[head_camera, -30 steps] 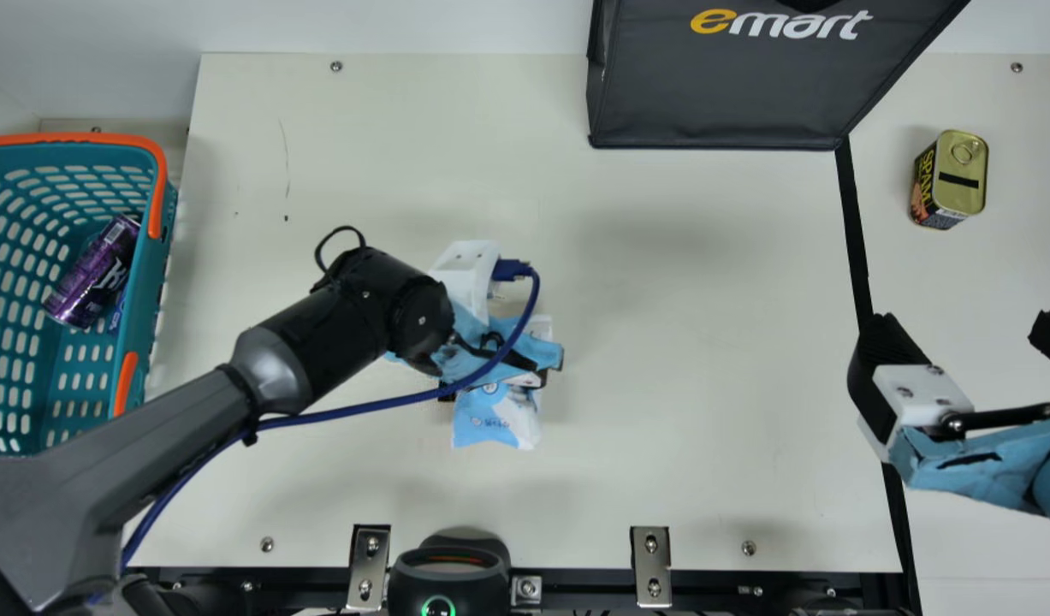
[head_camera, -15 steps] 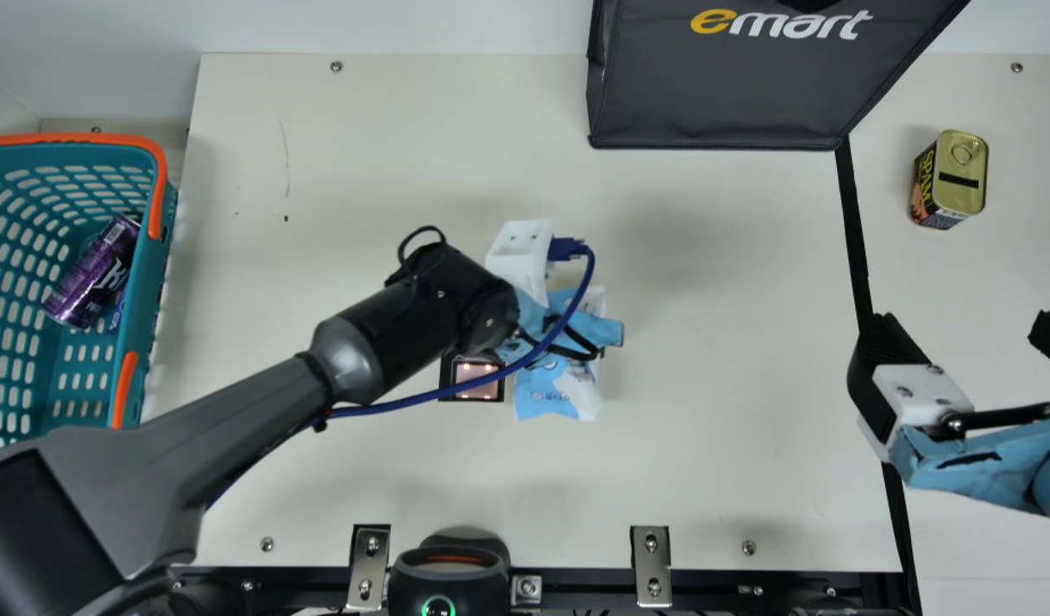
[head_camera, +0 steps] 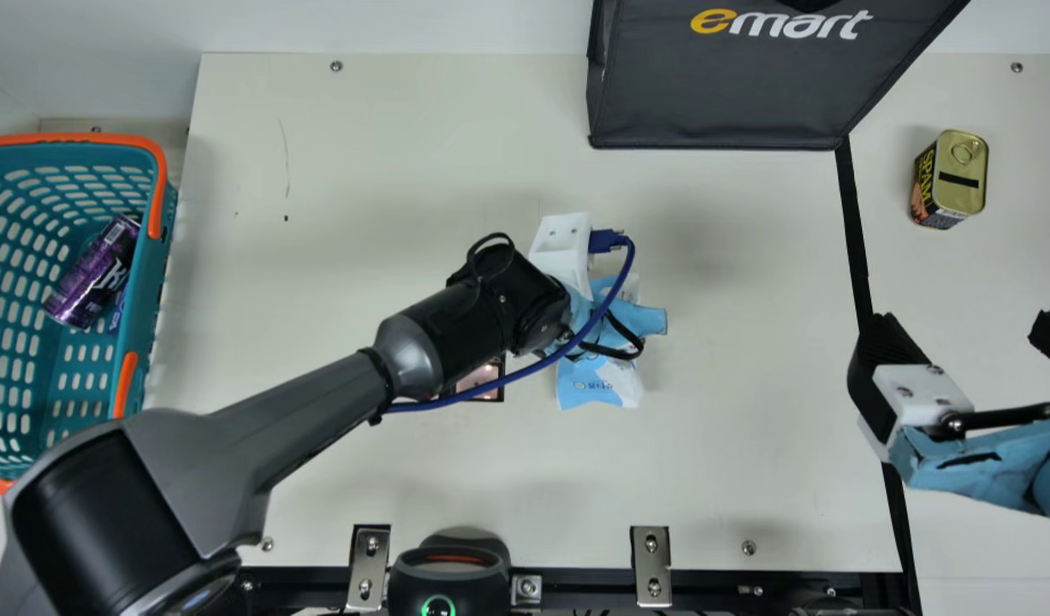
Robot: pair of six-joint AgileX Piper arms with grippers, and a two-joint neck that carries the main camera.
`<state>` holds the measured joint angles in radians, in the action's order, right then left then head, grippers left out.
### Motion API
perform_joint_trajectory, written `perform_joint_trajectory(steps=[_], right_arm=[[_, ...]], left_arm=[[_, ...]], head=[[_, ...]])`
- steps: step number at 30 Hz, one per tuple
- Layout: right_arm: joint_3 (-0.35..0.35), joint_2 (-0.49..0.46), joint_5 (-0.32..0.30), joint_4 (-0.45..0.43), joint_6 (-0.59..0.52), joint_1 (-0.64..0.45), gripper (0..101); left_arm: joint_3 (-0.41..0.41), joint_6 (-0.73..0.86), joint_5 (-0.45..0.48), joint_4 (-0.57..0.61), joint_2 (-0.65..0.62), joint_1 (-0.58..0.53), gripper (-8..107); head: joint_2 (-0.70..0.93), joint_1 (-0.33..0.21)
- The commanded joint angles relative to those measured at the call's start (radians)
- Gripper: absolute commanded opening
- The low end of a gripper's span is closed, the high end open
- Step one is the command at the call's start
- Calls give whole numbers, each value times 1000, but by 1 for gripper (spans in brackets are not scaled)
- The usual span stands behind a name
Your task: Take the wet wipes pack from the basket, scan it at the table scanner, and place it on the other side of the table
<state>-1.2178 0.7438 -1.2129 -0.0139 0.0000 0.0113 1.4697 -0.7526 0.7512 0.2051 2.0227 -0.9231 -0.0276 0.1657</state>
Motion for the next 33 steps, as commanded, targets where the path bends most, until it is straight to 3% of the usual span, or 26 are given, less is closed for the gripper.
perform_joint_trajectory(steps=[1,9,17,23,33], right_arm=[[0,0,0,0,0,0,95],[0,0,0,0,0,0,95],[0,0,0,0,0,0,95],[0,0,0,0,0,0,95],[0,0,0,0,0,0,95]], left_arm=[[1,-3,-4,-1,3,-1,35],[-38,55,-49,50,-14,18,62],[-142,279,-132,228,-93,88,89],[-240,553,-153,440,-187,182,90],[-395,946,-71,662,-349,391,90]], head=[[0,-27],[0,-27],[0,-27],[0,-27],[0,-27]])
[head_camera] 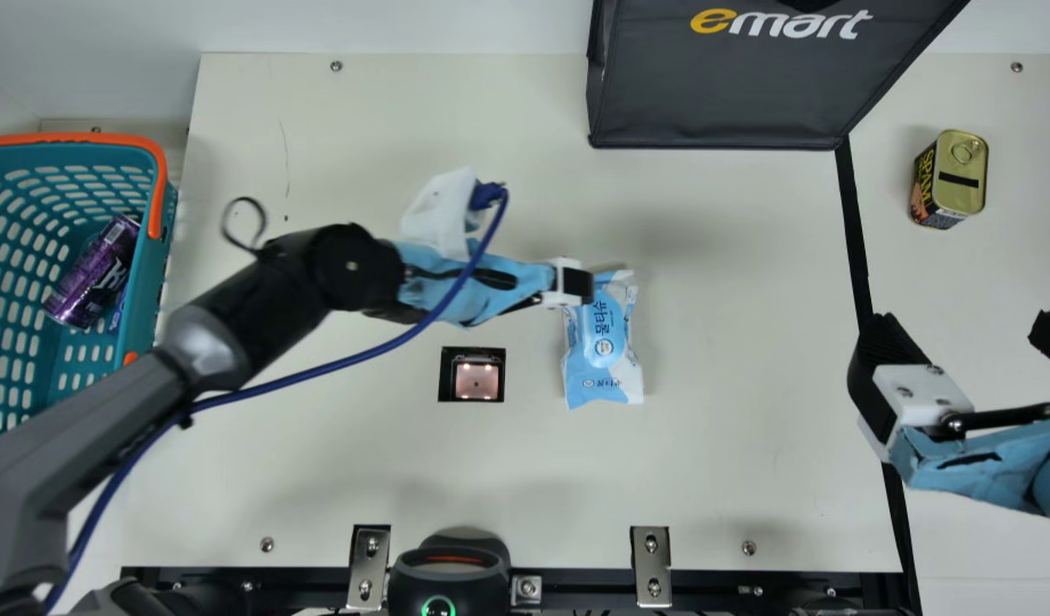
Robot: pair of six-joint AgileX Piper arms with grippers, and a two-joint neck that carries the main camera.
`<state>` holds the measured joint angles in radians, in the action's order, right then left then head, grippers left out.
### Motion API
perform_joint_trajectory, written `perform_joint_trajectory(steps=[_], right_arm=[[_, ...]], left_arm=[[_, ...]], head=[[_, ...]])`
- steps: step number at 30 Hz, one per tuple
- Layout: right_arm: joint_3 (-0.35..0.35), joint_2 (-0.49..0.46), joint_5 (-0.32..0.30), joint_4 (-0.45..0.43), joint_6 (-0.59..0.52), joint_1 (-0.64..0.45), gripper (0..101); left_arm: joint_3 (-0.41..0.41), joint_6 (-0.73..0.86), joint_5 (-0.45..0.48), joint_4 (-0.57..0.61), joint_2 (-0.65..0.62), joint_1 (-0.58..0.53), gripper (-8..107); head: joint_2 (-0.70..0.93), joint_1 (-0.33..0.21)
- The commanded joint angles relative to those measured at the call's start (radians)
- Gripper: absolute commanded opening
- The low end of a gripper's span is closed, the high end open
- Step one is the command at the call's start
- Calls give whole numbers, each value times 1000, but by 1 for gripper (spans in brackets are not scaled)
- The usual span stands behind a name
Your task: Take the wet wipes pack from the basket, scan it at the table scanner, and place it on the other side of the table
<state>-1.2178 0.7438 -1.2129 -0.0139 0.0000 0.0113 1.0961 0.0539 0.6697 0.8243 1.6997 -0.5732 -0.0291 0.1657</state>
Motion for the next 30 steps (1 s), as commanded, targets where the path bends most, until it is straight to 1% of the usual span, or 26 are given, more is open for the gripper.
perform_joint_trajectory(steps=[1,8,16,23,30], right_arm=[[0,0,0,0,0,0,95],[0,0,0,0,0,0,95],[0,0,0,0,0,0,95],[0,0,0,0,0,0,95],[0,0,0,0,0,0,95]], left_arm=[[-37,171,21,54,-42,64,90],[-137,332,62,80,-161,201,90],[-234,417,71,44,-314,323,90],[-299,398,49,-49,-455,390,90],[-340,307,29,-178,-593,419,90]], head=[[2,-27],[2,-27],[2,-27],[2,-27],[2,-27]])
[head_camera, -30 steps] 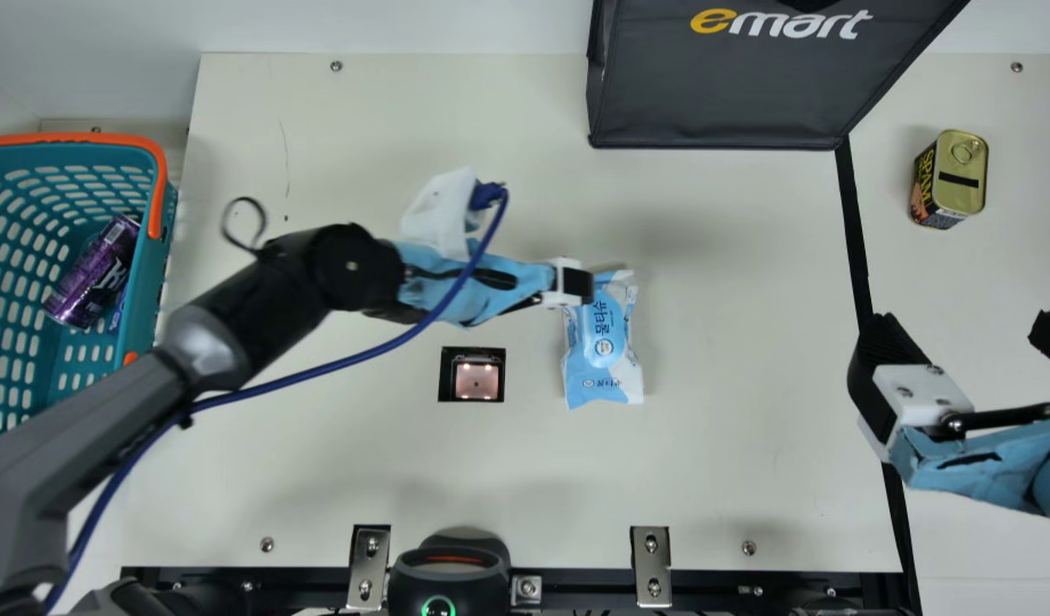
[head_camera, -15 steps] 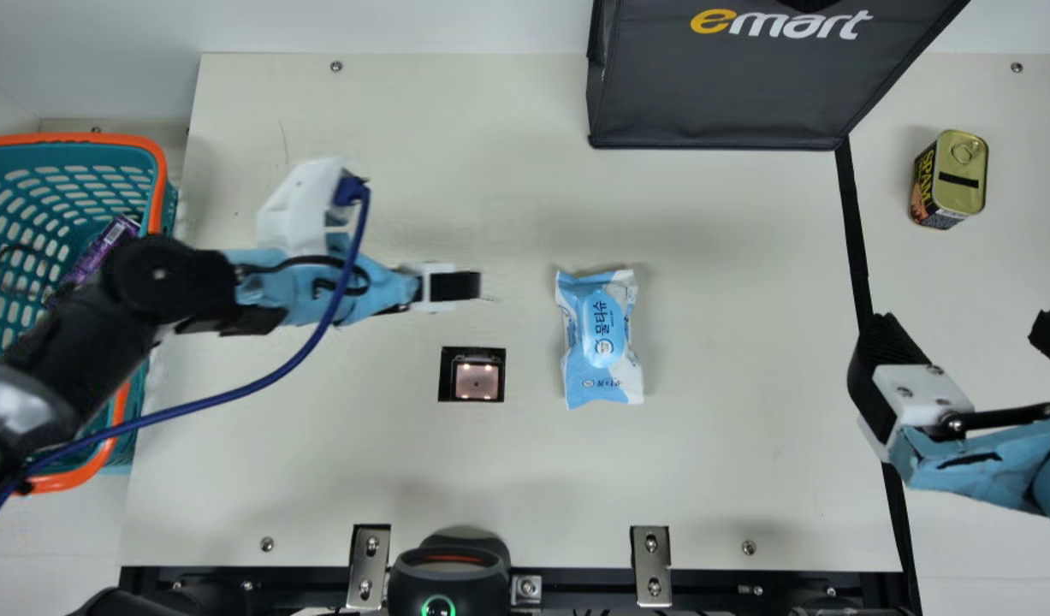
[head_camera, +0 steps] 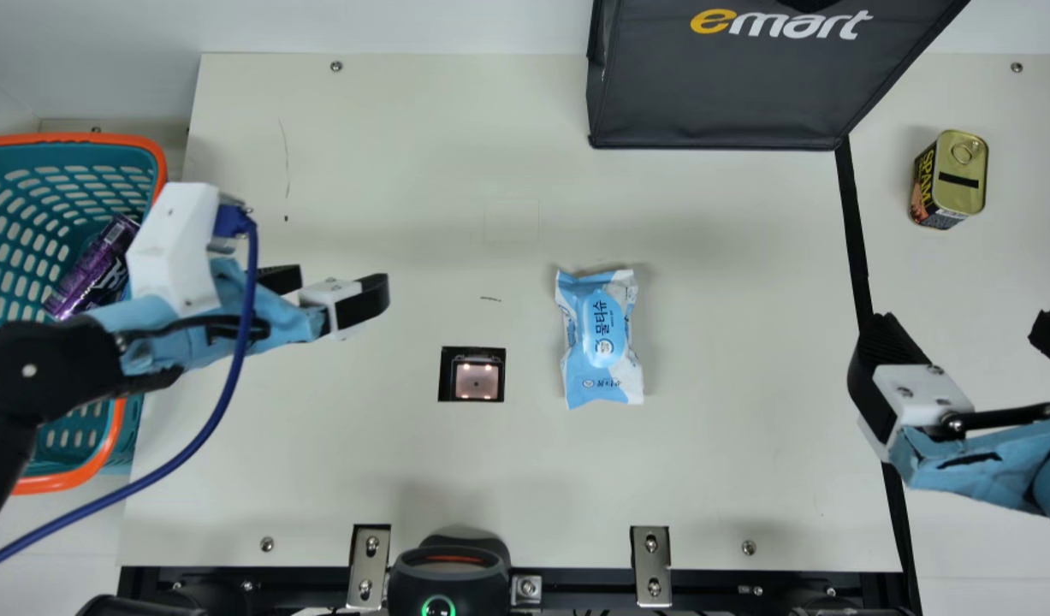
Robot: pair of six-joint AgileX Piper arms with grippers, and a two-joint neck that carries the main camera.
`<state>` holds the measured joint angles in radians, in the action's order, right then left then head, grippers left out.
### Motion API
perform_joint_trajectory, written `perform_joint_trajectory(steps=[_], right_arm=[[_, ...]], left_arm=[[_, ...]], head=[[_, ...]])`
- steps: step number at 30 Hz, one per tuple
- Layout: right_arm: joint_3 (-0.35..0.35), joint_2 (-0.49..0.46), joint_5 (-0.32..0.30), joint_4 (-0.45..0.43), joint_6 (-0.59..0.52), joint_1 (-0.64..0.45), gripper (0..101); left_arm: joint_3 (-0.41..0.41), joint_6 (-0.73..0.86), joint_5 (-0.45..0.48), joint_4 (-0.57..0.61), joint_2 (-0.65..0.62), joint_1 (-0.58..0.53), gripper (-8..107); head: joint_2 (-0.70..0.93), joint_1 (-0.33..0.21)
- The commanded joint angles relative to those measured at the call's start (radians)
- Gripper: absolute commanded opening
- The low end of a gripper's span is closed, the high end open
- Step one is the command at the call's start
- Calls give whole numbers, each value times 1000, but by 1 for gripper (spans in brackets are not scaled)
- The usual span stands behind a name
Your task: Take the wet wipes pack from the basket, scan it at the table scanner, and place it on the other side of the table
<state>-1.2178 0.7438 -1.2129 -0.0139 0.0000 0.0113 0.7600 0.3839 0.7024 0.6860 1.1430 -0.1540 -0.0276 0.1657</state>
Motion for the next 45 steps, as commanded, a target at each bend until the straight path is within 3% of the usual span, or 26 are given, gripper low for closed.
perform_joint_trajectory(steps=[1,10,20,38,45], right_arm=[[0,0,0,0,0,0,95],[0,0,0,0,0,0,95],[0,0,0,0,0,0,95],[-2,3,-3,4,0,3,95],[4,71,-7,63,3,69,95]], left_arm=[[-8,-38,-5,-61,-55,3,90],[0,-209,29,-280,-209,11,90],[88,-375,139,-487,-336,5,90],[88,-376,144,-486,-337,5,90],[88,-376,144,-486,-337,5,90]], head=[[0,-27],[0,-27],[0,-27],[0,-27],[0,-27]])
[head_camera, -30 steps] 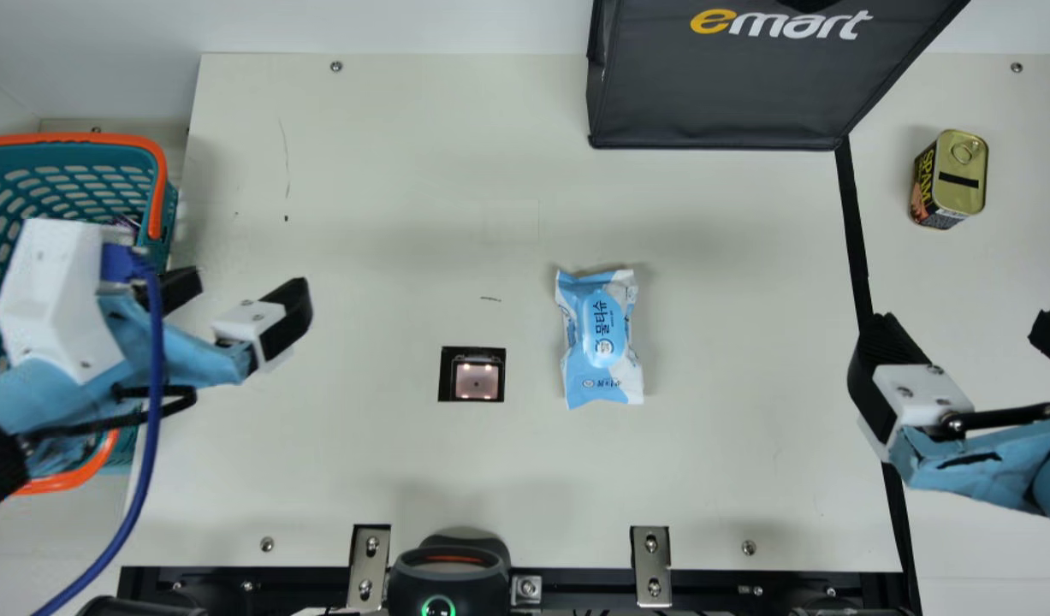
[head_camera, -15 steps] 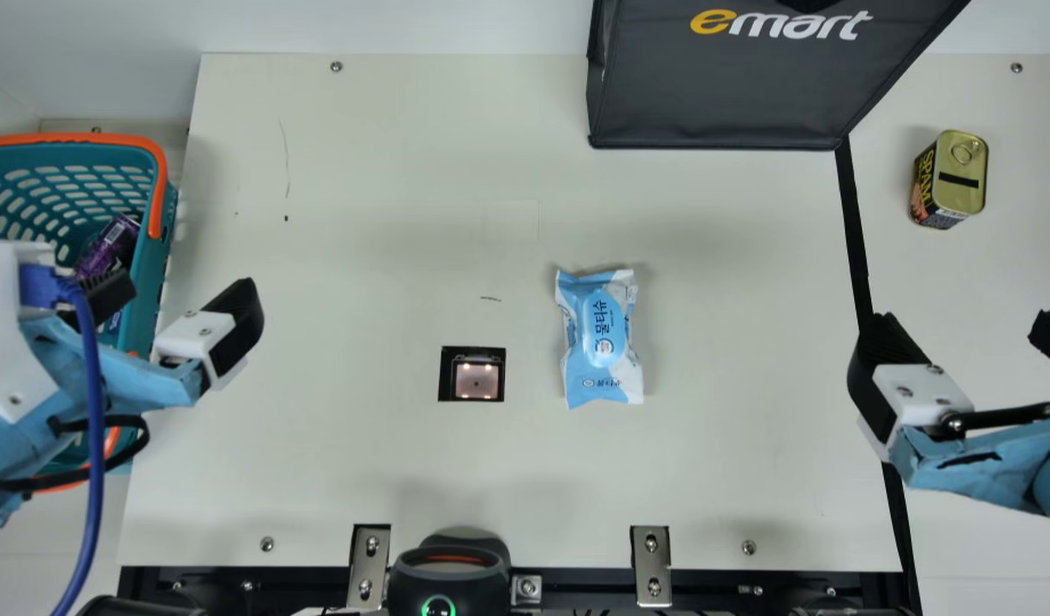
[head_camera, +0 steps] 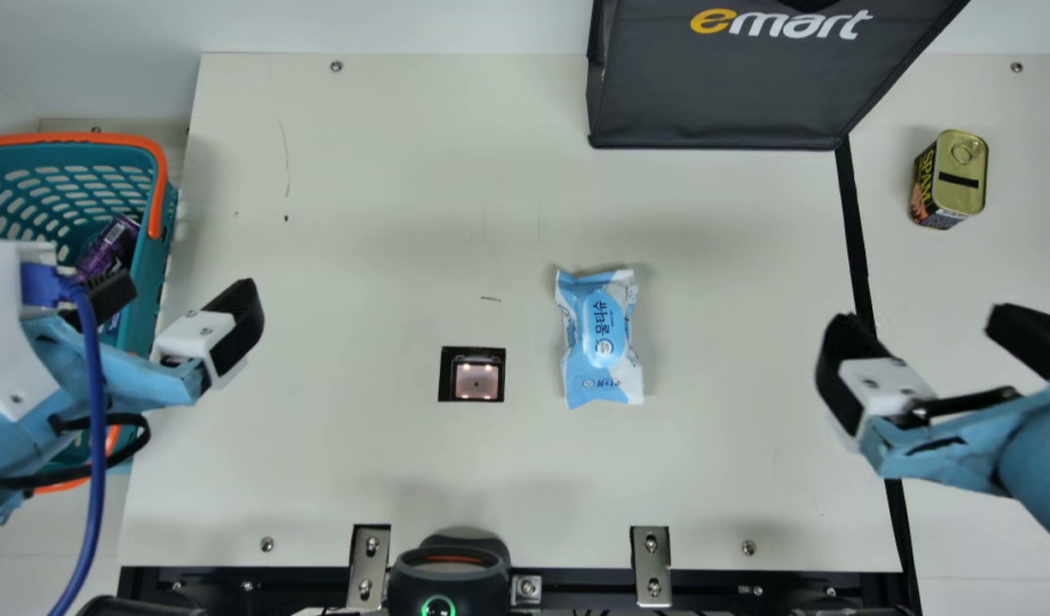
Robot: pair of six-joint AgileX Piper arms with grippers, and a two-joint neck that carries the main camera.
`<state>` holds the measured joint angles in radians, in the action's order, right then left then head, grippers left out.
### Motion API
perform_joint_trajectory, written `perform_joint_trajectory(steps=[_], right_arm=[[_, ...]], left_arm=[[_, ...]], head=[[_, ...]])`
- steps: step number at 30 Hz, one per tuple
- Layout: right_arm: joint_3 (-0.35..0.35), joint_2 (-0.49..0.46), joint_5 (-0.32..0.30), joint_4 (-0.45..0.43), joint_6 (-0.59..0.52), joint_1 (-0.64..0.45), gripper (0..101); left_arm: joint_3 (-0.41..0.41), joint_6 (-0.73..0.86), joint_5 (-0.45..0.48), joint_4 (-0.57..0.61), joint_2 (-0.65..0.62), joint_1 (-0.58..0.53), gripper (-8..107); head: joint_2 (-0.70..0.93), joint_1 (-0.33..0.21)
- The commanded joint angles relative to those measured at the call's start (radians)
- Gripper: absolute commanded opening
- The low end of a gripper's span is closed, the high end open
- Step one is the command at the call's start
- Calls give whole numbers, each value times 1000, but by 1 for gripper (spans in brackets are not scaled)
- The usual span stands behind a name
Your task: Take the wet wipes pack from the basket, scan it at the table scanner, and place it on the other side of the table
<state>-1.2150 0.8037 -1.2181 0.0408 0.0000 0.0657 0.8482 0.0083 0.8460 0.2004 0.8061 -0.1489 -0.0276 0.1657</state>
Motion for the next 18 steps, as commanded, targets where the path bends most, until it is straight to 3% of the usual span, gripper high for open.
perform_joint_trajectory(steps=[1,13,18], right_arm=[[1,21,-2,18,2,24,95],[33,183,-2,208,-157,-8,95],[50,252,-2,234,-200,-19,95]], left_arm=[[0,0,0,0,0,0,90],[0,0,0,0,0,0,90],[0,0,0,0,0,0,90]], head=[[0,-27],[0,-27],[0,-27]])
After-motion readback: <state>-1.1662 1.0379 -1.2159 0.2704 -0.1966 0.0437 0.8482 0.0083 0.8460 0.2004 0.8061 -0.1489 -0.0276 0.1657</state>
